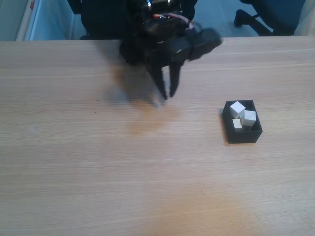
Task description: Pick blocks and place them in the box.
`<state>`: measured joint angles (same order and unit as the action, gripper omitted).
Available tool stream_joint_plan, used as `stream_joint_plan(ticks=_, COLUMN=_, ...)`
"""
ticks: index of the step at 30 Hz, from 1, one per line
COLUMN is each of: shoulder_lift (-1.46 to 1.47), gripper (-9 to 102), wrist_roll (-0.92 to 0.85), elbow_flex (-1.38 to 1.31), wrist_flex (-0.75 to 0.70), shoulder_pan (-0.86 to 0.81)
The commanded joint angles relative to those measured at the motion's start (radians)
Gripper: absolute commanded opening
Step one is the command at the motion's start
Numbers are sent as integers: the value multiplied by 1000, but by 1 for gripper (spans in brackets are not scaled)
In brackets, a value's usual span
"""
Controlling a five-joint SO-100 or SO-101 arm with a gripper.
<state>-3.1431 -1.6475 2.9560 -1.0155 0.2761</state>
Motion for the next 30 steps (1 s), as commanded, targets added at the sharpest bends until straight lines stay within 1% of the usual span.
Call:
stream_joint_plan(ticks=1, shoulder_lift=-146, gripper=0, wrist_roll=-3, elbow_flex=64, wrist_flex=-138, shoulder_pan=-71)
stream_joint_plan(ticks=5, shoulder_lift=-267, gripper=0, wrist_roll=20, elbow_flex=140, wrist_flex=-291, shoulder_pan=-114)
stream_joint_plan(ticks=12, shoulder_lift=-267, gripper=0, wrist_roll=54, elbow_flex=218, wrist_flex=-416, shoulder_pan=-152)
stream_joint_plan(ticks=15, shoulder_lift=-267, gripper=0, wrist_roll=140, elbow_flex=255, wrist_flex=-413, shoulder_pan=-167)
stream_joint_plan(ticks=22, shoulder_lift=-267, gripper=0, wrist_roll=141, elbow_flex=255, wrist_flex=-413, shoulder_pan=-172)
stream_joint_plan(ticks=30, shoulder_lift=-267, gripper=3, wrist_roll=140, elbow_flex=255, wrist_flex=-413, shoulder_pan=-172)
